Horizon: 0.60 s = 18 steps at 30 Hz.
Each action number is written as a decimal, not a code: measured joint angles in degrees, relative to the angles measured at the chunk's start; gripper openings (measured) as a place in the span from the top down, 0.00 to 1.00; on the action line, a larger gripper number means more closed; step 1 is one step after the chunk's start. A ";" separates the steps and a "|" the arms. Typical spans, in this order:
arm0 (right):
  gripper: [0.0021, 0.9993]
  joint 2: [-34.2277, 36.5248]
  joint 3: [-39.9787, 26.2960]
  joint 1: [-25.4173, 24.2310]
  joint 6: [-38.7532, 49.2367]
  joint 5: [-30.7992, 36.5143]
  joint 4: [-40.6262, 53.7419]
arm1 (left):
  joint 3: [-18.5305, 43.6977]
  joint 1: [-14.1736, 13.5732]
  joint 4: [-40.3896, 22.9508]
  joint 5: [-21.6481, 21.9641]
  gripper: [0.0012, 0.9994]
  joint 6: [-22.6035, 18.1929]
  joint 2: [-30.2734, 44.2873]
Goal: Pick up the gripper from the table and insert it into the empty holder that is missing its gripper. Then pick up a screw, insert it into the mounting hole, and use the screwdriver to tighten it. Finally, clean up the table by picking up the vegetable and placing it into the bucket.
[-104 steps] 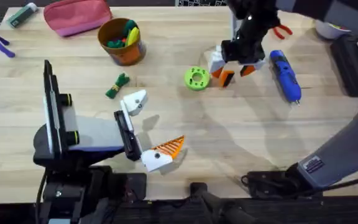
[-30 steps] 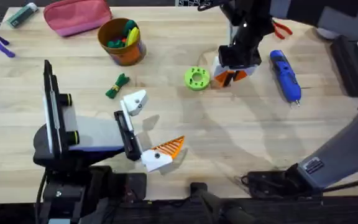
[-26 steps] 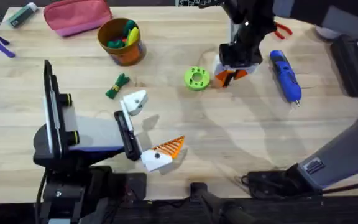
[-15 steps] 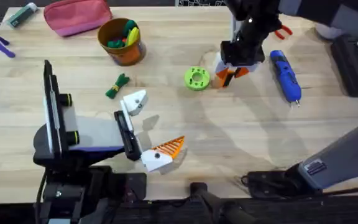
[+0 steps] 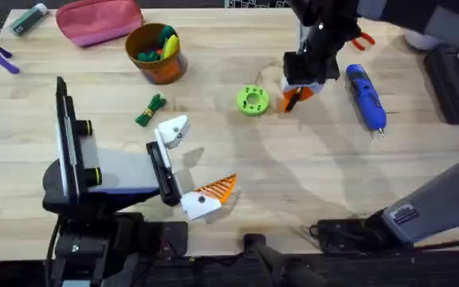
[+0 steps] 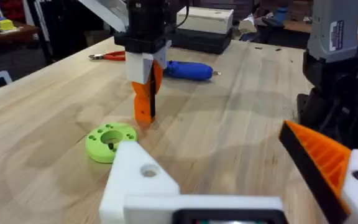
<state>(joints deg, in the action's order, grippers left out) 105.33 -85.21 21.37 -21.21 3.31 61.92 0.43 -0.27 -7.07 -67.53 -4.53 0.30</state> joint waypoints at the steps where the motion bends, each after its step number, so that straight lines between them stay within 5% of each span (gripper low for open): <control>1: 0.99 0.01 0.00 0.00 -0.01 0.29 0.03 | 0.00 0.00 0.00 0.00 0.01 -0.01 0.00; 12: 0.99 -1.02 0.22 0.22 0.00 1.40 0.89 | 0.00 0.00 0.00 0.00 0.01 -0.01 0.00; 18: 0.99 -10.53 0.42 0.20 -0.02 -1.16 1.60 | 0.00 0.00 0.00 -0.02 0.01 -0.01 0.00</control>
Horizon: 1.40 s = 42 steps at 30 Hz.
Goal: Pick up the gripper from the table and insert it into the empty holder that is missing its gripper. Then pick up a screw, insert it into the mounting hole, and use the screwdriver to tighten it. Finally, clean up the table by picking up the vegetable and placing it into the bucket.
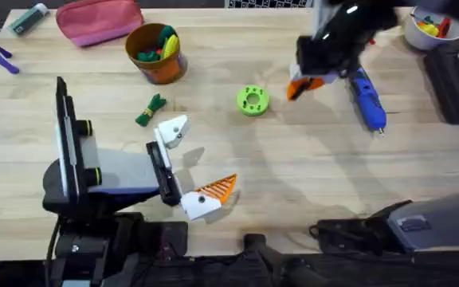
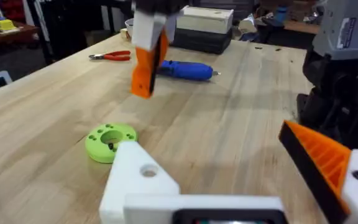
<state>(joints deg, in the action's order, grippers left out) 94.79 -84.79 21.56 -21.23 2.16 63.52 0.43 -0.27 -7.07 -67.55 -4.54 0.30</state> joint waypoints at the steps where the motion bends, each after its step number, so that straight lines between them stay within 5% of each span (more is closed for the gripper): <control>1: 0.99 -2.13 0.02 0.02 0.00 -1.23 -0.60 | 0.00 0.00 0.00 0.00 0.01 0.00 0.02; 7: 0.99 -17.65 5.48 0.02 -1.10 -9.42 -10.79 | 0.00 0.00 0.00 0.00 0.01 0.00 0.00; 20: 0.99 -44.21 35.45 0.02 -12.79 -35.29 -38.79 | 0.00 0.00 0.00 0.00 0.01 0.01 0.00; 27: 0.99 -42.38 44.35 0.02 -19.56 -49.71 -48.71 | 0.00 0.00 0.00 -0.01 0.01 0.01 0.00; 35: 0.99 -29.74 44.87 0.02 -19.87 -68.04 -62.14 | 0.00 0.00 0.00 -0.02 0.01 0.00 0.00; 42: 0.99 -24.43 44.89 0.02 -16.40 -75.89 -63.74 | 0.00 0.00 0.00 -0.02 0.01 0.00 0.00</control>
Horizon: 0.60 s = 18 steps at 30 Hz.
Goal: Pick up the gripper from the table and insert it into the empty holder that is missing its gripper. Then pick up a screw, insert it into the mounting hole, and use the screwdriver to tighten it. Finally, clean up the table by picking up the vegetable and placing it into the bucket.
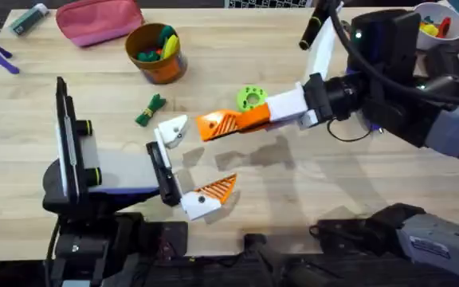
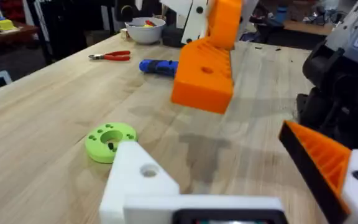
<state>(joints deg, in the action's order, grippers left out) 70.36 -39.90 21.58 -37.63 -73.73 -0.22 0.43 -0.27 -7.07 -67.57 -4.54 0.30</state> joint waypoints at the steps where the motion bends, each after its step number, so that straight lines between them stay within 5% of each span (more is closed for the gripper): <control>1: 0.99 0.05 0.00 0.00 0.26 -0.39 -0.06 | 0.00 0.00 0.00 0.00 0.01 0.00 0.00; 9: 0.99 0.46 0.83 0.00 -0.53 -2.27 -4.74 | 0.00 0.00 0.00 0.00 0.01 0.00 0.01; 18: 0.99 2.31 8.81 0.00 -17.09 -2.43 -36.08 | 0.00 0.00 0.00 0.00 0.01 0.00 0.00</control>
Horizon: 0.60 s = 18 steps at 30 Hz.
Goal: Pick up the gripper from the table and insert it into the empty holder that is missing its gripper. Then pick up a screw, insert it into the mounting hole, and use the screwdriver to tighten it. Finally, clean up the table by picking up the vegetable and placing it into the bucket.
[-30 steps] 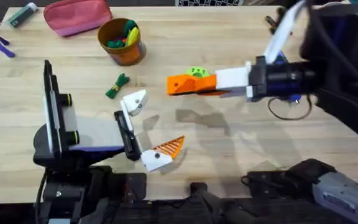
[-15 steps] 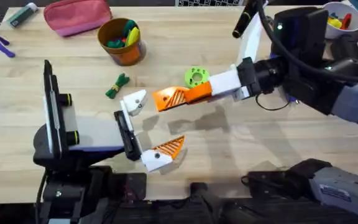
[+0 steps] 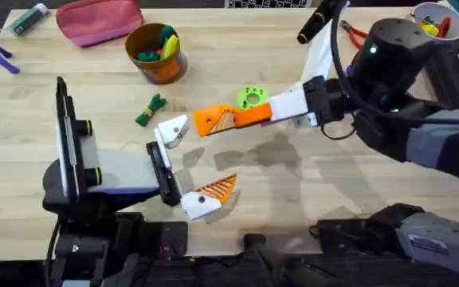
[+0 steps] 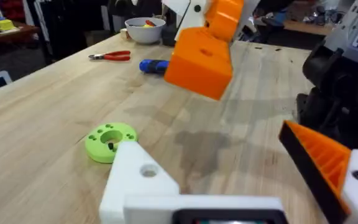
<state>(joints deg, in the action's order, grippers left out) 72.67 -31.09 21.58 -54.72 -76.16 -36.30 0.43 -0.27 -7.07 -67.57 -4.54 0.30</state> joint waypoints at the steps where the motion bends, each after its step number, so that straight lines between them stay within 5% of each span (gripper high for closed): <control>1: 0.99 0.73 0.20 0.00 -2.05 -0.02 -2.55 | 0.00 0.00 0.00 0.00 0.01 0.00 0.00; 9: 0.99 10.88 0.58 0.29 -13.47 -2.67 -13.91 | 0.00 0.00 0.00 0.00 0.01 0.00 0.00; 18: 0.99 15.44 0.68 1.04 -17.05 -4.96 -15.48 | 0.00 0.00 0.00 0.00 0.01 0.00 0.00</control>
<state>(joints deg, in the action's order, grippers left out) 88.12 -30.41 22.62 -71.77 -81.12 -51.78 0.43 -0.27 -7.07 -67.57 -4.54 0.30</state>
